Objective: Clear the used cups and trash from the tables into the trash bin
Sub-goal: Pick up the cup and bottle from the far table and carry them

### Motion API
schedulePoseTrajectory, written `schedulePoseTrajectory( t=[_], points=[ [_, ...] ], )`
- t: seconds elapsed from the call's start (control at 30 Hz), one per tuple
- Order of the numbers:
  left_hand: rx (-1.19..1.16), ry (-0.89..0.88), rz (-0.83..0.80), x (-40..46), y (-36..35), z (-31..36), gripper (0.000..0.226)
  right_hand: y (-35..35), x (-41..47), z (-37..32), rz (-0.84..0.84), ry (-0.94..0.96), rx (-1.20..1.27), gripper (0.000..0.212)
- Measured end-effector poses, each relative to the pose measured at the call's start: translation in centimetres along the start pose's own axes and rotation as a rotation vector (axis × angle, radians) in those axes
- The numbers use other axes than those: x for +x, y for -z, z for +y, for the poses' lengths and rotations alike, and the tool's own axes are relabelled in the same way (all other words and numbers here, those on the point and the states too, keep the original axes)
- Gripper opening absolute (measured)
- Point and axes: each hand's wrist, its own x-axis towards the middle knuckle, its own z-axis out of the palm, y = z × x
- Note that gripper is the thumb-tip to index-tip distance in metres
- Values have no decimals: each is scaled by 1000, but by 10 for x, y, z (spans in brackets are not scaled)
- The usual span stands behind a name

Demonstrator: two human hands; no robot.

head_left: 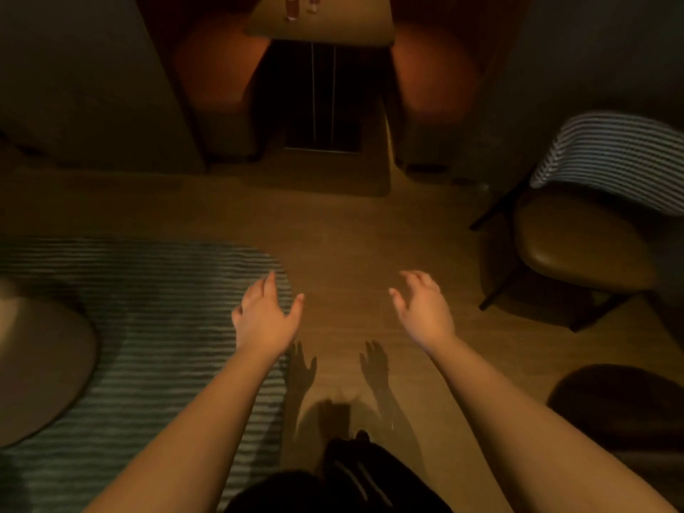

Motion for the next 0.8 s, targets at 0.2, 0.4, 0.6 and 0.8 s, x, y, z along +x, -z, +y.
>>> schedulePoseTrajectory(
  t=[0.2, 0.4, 0.6, 0.8],
  points=[
    [-12, 43, 20, 147, 13, 72, 77, 14, 177, -11, -61, 2, 29, 47],
    [-41, 64, 33, 322, 8, 111, 77, -10, 355, -22, -57, 110, 10, 44],
    [-63, 40, 37, 534, 14, 141, 76, -42, 560, -59, -87, 57, 4, 45],
    [-111, 9, 50, 699, 47, 183, 76, -35, 732, -98, -77, 24, 34, 46]
  ],
)
